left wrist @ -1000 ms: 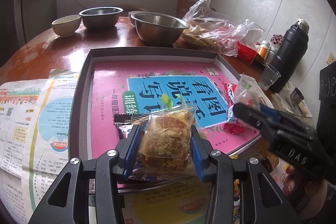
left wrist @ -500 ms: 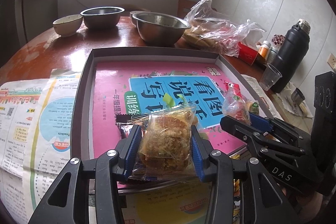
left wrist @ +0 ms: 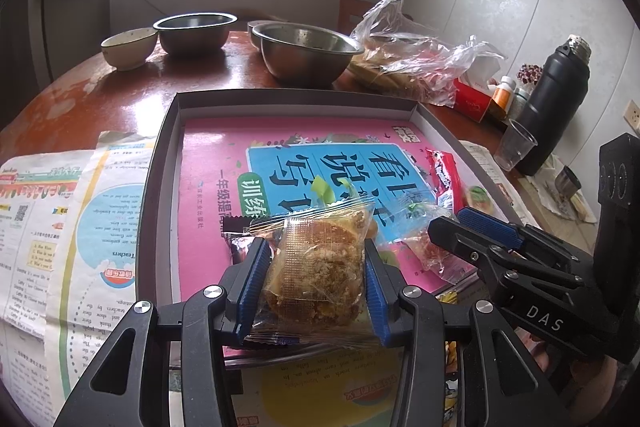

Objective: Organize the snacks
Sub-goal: 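Open the right gripper to release the round cake into the tray while the left gripper holds the pastry, then lower the bagged pastry into the tray and open the left gripper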

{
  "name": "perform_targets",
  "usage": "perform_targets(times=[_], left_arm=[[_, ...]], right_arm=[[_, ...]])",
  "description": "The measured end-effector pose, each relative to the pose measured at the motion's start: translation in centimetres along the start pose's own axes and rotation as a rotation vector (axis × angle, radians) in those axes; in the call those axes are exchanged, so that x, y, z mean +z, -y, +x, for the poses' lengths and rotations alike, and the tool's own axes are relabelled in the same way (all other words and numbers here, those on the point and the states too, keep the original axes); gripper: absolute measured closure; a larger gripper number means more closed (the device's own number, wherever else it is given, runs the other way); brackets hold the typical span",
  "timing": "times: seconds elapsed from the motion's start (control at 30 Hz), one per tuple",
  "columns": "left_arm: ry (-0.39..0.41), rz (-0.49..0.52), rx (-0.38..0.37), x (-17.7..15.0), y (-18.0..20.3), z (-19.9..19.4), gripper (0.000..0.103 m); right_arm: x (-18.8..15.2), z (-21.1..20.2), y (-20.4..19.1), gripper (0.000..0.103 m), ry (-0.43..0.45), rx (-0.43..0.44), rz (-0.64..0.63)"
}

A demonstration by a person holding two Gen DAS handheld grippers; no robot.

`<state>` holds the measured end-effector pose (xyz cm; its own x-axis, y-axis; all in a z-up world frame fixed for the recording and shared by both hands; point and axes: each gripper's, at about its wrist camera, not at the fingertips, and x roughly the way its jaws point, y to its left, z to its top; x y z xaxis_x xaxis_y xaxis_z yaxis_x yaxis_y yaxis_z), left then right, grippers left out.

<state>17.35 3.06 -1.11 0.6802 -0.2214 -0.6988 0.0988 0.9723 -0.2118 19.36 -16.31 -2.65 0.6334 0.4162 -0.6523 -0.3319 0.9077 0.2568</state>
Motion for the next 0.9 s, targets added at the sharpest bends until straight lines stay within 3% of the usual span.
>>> perform_targets(times=[0.5, 0.9], left_arm=[[-0.002, -0.004, 0.003, 0.0, 0.1, 0.0, 0.055], [-0.006, -0.016, 0.017, 0.2, -0.4, -0.1, 0.044]], right_arm=[[0.1, -1.0, 0.7, 0.056, 0.02, -0.003, 0.028], [0.3, -1.7, 0.8, 0.055, 0.033, -0.002, 0.036]])
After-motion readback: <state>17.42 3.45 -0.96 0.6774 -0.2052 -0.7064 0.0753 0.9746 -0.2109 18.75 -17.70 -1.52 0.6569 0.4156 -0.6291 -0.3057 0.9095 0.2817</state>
